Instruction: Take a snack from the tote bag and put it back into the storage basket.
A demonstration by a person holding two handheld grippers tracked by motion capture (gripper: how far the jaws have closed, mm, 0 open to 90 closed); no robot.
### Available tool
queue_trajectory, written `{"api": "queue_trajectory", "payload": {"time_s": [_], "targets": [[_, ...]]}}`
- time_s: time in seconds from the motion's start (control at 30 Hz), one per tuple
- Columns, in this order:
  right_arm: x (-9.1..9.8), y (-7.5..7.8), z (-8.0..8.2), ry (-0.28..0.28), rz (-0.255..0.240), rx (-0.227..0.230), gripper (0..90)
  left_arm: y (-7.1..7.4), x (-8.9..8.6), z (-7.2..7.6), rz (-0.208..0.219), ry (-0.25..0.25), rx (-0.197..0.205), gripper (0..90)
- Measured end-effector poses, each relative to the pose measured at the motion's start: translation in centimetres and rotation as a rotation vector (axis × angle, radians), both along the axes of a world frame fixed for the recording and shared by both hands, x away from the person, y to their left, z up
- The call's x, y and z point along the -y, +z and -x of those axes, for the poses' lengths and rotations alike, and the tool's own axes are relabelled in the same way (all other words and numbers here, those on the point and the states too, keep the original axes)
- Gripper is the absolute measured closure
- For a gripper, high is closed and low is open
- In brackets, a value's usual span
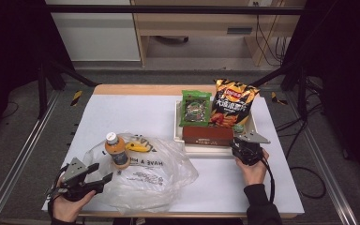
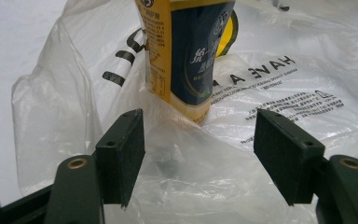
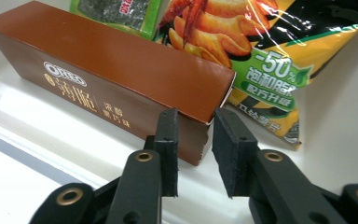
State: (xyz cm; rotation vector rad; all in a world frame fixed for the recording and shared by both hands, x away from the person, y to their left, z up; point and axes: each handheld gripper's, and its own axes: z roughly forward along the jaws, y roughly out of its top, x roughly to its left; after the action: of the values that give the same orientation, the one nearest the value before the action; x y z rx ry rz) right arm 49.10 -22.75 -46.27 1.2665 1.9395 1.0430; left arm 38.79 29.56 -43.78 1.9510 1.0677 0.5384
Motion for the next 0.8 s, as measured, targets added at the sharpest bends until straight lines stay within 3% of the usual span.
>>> {"api": "queue_trajectory", "payload": {"time_s": [0.8], "targets": [[-0.91, -0.30, -0.51, 0.025, -0.034, 0.015, 74.3, 0.03, -0.07, 0.00, 0.007, -0.001, 0.003, 33.7]]}}
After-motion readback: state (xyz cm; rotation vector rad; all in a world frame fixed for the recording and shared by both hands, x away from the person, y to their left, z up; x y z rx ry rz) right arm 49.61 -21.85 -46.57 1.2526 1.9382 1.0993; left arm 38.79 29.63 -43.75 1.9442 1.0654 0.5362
